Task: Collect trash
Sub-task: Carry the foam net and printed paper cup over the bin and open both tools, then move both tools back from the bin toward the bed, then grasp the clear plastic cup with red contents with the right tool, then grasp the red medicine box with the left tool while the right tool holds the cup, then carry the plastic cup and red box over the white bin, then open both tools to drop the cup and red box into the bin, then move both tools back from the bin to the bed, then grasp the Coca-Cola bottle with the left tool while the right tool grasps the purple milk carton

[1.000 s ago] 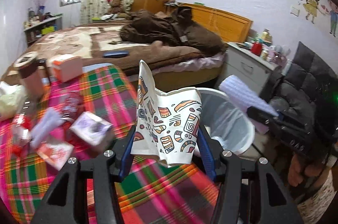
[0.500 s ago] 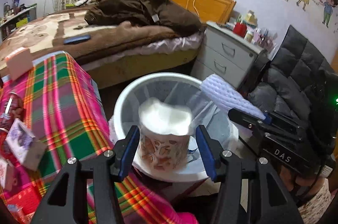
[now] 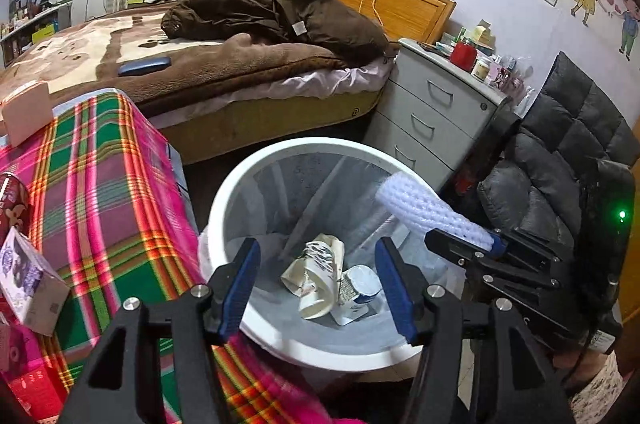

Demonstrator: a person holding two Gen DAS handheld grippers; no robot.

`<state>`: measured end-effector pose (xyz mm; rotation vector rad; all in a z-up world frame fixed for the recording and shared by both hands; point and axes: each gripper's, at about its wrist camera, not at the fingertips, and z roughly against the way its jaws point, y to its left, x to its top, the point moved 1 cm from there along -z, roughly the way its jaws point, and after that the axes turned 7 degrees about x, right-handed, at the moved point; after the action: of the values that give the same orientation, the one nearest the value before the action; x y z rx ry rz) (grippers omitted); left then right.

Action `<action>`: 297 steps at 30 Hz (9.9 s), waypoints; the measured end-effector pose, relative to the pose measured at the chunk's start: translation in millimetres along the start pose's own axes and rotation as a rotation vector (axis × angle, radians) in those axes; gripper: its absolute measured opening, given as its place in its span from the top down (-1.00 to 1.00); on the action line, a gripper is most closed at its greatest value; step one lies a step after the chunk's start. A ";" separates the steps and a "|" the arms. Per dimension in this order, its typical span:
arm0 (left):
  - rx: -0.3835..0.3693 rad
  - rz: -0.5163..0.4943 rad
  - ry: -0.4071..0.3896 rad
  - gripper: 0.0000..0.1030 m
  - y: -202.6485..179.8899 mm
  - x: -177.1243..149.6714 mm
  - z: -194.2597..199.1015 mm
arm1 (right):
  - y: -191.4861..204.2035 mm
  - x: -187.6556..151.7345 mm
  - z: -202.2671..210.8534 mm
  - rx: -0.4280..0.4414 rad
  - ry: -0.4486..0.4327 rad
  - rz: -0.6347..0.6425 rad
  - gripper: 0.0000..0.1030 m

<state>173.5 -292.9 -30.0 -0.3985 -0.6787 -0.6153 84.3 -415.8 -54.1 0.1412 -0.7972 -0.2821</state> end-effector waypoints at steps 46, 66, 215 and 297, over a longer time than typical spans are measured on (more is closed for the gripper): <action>0.383 0.325 -0.238 -0.37 199.7 -130.4 191.2 | 170.9 -25.8 1.7 0.293 -0.031 0.145 -0.35; 0.380 0.353 -0.190 -0.38 253.1 -163.9 189.2 | 271.6 -50.7 -29.6 0.453 0.072 0.230 -0.33; 0.007 -0.012 -0.006 -0.53 3.0 -0.2 5.6 | -14.2 5.0 -1.6 -0.013 -0.004 -0.054 -0.34; 0.494 0.375 0.036 -0.55 381.4 -43.2 84.1 | 256.0 17.8 -106.5 0.306 0.136 0.449 -0.35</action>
<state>353.3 55.6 -54.1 -0.0477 -0.6749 -0.0876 223.1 -175.1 -56.6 0.2600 -0.7113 0.2730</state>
